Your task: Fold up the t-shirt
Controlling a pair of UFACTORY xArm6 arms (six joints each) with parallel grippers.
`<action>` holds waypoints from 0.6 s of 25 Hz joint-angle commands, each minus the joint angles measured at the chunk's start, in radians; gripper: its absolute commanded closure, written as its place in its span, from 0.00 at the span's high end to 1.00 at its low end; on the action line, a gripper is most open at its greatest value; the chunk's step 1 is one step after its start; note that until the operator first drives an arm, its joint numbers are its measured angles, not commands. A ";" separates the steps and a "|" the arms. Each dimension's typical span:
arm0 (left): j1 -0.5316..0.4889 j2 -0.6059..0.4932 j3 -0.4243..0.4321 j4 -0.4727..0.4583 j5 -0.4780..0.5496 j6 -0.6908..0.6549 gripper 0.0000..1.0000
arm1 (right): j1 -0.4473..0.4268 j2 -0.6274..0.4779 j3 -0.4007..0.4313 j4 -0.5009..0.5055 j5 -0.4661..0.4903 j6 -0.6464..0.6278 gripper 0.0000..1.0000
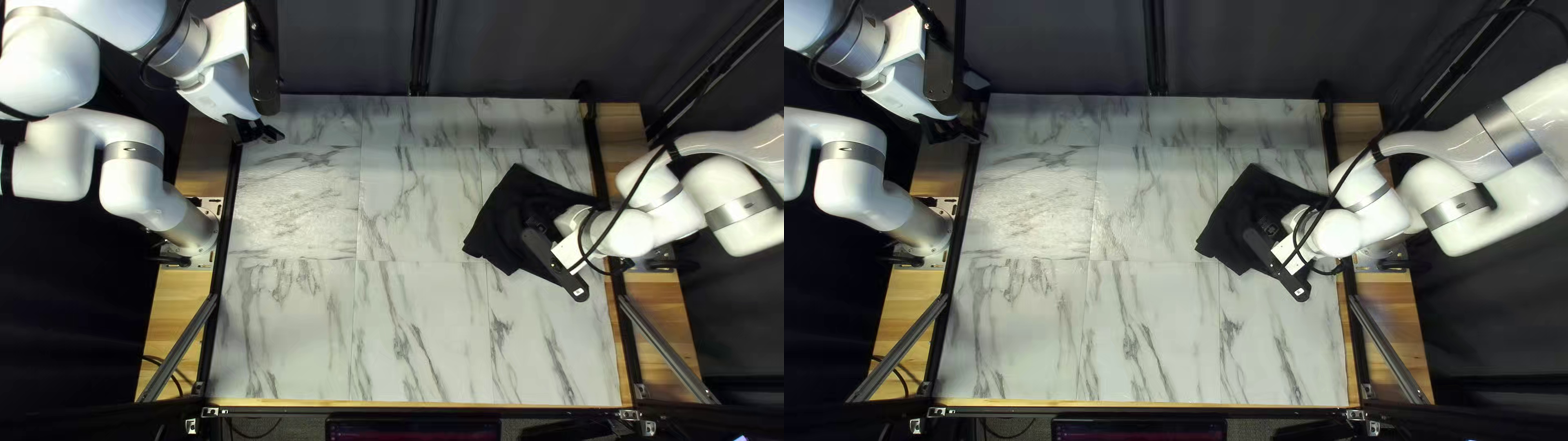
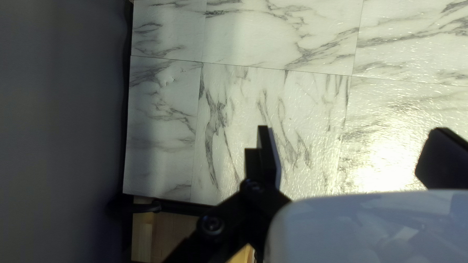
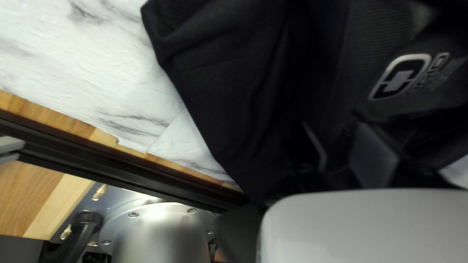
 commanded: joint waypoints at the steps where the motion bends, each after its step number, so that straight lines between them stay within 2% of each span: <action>1: 0.000 0.000 0.000 0.000 0.000 0.000 1.00 | -0.017 -0.003 -0.011 -0.008 0.010 -0.020 0.00; 4: 0.000 0.000 0.000 0.000 0.000 0.000 1.00 | -0.016 0.007 -0.028 -0.012 0.020 -0.026 0.02; 5: 0.000 0.000 0.000 0.000 0.000 0.000 1.00 | -0.014 0.009 -0.029 -0.011 0.018 -0.027 0.87; 6: 0.000 0.000 0.000 0.000 0.000 0.000 1.00 | -0.015 0.011 -0.027 -0.010 0.012 -0.032 1.00; 15: 0.000 0.000 0.000 0.000 0.000 0.000 1.00 | -0.016 0.022 -0.032 0.000 -0.003 -0.056 1.00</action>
